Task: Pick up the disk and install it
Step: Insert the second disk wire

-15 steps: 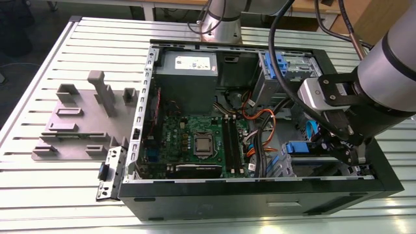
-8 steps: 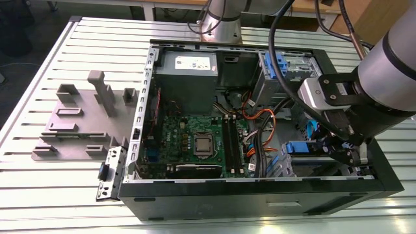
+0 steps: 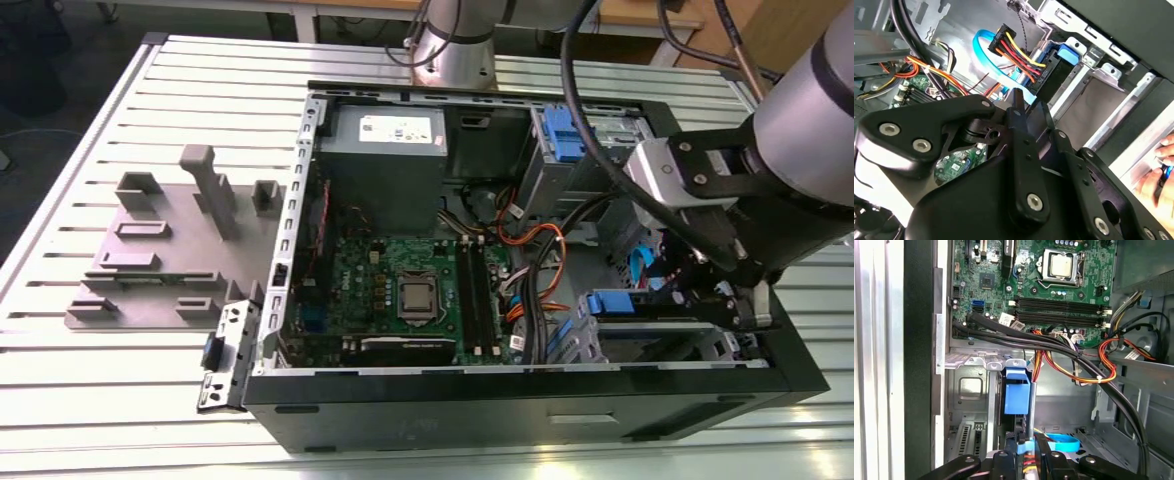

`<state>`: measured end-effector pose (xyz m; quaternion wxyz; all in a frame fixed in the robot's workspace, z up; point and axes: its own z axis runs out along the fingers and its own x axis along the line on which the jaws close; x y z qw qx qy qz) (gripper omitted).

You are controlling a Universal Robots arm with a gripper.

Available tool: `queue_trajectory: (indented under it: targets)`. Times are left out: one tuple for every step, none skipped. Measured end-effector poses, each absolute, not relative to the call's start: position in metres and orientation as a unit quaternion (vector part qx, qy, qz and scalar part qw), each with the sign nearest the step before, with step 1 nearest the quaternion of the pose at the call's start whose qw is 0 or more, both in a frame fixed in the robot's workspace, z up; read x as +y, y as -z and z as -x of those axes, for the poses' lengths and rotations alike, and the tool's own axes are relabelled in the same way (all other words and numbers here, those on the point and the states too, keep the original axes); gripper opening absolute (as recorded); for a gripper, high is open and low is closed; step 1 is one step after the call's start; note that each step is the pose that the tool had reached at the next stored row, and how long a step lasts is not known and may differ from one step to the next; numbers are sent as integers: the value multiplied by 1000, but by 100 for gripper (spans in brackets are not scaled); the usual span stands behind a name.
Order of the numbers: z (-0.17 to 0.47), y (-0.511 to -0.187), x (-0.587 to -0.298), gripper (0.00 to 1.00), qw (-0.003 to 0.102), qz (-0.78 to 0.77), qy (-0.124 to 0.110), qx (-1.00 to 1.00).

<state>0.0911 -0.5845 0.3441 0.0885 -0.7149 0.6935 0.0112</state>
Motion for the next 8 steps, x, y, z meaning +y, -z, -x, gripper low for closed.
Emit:
queue_trajectory:
  targets:
    - [-91, -346, -585, 29, 88, 715, -11, 693]
    - [-91, -348, -585, 29, 88, 715, -11, 693]
    - [-91, -348, -585, 29, 88, 715, -11, 693]
    - [-91, -348, -585, 28, 89, 715, -11, 693]
    - [-91, -348, -585, 28, 89, 715, -11, 693]
    - [-91, -348, -584, 22, 89, 715, -11, 693]
    - [-91, -348, -585, 16, 88, 715, -11, 693]
    - [-91, -349, -585, 16, 88, 715, -11, 693]
